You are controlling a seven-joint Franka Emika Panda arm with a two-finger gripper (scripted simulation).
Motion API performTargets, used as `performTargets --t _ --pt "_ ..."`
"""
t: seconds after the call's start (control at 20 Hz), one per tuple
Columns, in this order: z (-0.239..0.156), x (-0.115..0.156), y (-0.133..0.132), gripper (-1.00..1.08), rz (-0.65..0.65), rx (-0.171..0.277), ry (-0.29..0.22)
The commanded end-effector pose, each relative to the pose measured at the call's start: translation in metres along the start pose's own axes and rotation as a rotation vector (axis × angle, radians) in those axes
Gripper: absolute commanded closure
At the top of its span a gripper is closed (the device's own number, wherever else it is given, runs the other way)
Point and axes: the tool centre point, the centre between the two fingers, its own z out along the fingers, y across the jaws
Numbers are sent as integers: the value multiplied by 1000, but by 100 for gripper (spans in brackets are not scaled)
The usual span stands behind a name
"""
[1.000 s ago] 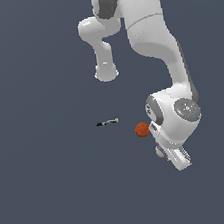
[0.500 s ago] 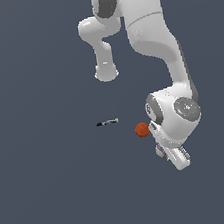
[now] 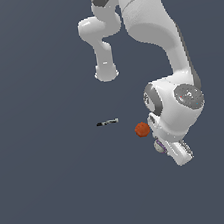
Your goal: Pick up a designated object from a clutter of objects.
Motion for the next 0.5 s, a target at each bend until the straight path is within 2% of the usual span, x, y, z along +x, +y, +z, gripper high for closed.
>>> performTargets --t 0.0,0.45 --pt "-22 4 3 108 0 3 0" --pt "-122 26 18 108 0 3 -1"
